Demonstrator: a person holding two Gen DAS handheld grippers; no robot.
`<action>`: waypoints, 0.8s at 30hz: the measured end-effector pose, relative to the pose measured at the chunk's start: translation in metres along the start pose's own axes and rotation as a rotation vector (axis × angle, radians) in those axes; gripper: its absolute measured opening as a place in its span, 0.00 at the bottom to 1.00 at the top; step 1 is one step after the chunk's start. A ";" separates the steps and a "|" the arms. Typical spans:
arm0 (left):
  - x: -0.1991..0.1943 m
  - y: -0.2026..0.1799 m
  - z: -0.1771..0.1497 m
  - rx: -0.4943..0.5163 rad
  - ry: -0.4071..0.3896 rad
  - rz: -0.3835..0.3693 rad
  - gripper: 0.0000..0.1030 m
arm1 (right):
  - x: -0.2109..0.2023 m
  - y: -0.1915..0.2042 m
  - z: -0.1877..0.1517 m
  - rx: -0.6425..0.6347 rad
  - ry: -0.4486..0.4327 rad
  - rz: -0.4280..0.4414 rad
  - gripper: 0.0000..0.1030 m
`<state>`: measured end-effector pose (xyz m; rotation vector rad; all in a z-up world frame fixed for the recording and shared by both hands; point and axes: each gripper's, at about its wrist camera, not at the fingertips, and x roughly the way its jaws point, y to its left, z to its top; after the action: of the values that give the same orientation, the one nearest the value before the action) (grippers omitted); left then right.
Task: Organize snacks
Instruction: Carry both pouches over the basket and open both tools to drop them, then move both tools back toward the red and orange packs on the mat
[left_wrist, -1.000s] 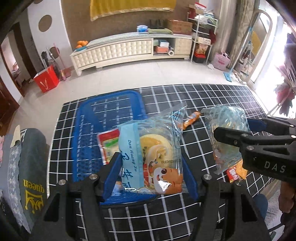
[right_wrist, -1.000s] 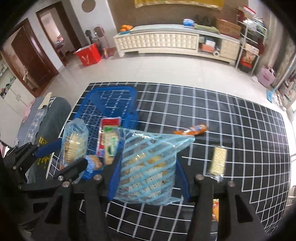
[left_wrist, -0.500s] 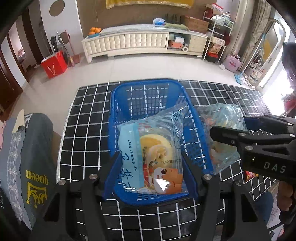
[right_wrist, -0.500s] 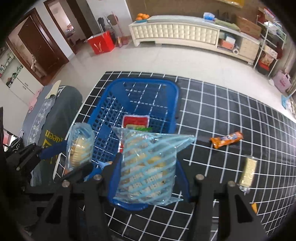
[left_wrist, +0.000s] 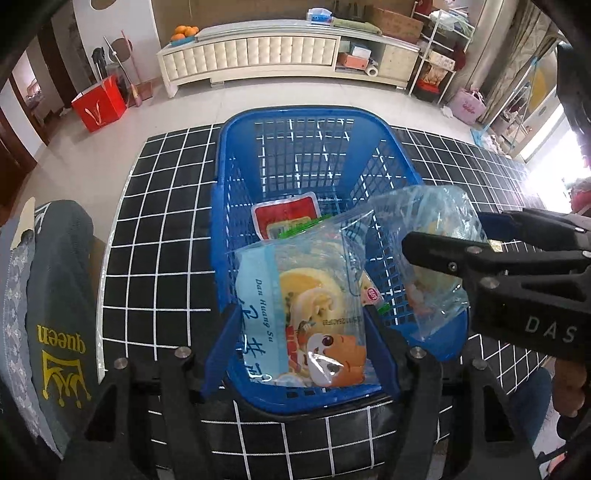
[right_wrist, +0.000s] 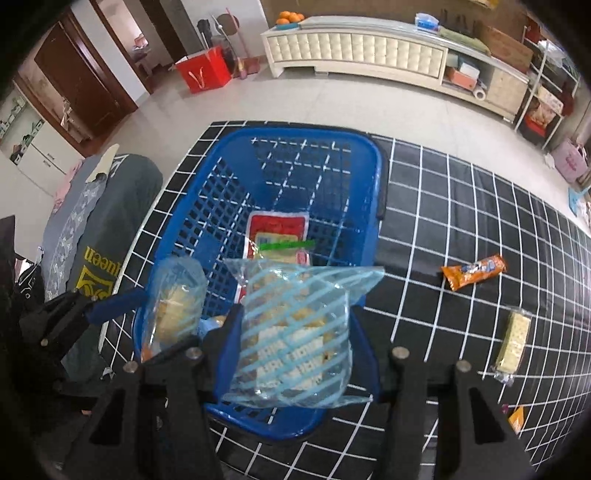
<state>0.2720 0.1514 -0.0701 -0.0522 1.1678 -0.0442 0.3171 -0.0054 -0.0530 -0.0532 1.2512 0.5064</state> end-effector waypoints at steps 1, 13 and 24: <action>0.000 -0.001 -0.001 -0.001 0.002 0.001 0.63 | 0.000 0.001 0.000 0.001 0.000 -0.001 0.58; -0.012 0.014 -0.005 -0.040 -0.035 -0.023 0.69 | 0.005 0.017 -0.001 -0.004 0.020 -0.021 0.58; -0.019 0.035 -0.017 -0.079 -0.044 -0.008 0.69 | 0.008 0.034 -0.008 -0.034 0.034 -0.063 0.75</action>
<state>0.2494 0.1872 -0.0614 -0.1271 1.1250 -0.0036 0.2988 0.0252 -0.0552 -0.1305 1.2699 0.4737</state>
